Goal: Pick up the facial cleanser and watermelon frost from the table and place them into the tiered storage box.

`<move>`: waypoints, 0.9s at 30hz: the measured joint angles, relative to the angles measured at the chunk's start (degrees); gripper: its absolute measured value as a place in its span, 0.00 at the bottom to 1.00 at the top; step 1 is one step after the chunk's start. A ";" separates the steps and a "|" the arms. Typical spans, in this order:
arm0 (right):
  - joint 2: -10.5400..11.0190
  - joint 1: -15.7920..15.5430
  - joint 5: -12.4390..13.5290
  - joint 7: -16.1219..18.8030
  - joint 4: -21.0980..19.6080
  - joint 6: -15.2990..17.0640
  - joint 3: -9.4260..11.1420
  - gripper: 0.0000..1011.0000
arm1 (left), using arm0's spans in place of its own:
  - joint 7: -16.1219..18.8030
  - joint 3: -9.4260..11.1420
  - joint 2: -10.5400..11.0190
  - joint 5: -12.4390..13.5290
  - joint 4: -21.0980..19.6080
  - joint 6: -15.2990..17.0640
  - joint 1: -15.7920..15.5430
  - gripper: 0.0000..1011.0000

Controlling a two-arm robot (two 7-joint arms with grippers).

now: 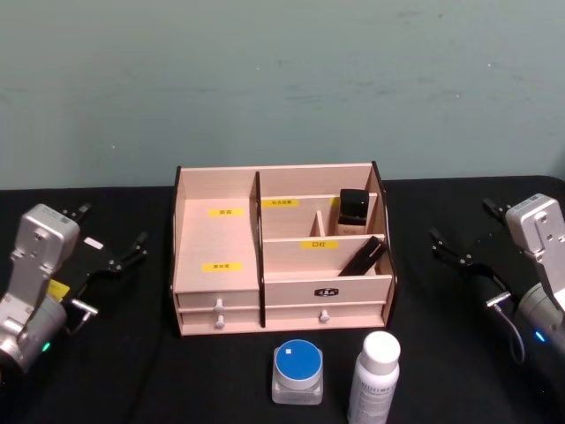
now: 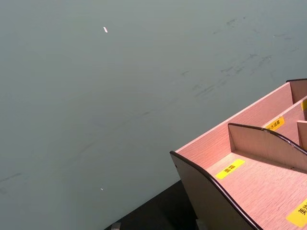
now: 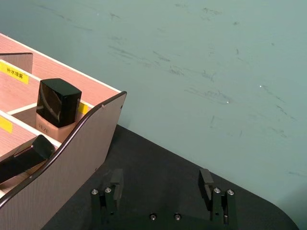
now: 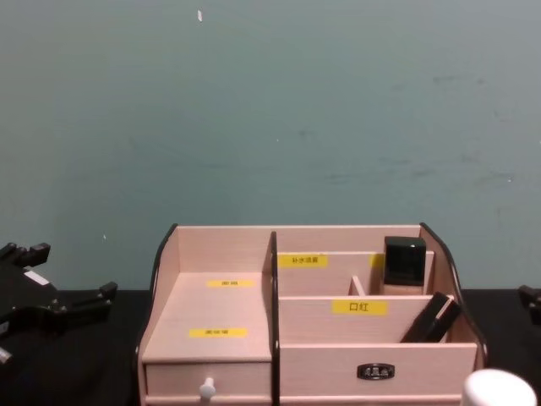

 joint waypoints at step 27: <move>0.00 0.00 0.00 0.00 0.00 0.00 0.00 0.99 | 0.00 0.00 0.00 0.00 0.00 0.00 0.00 1.00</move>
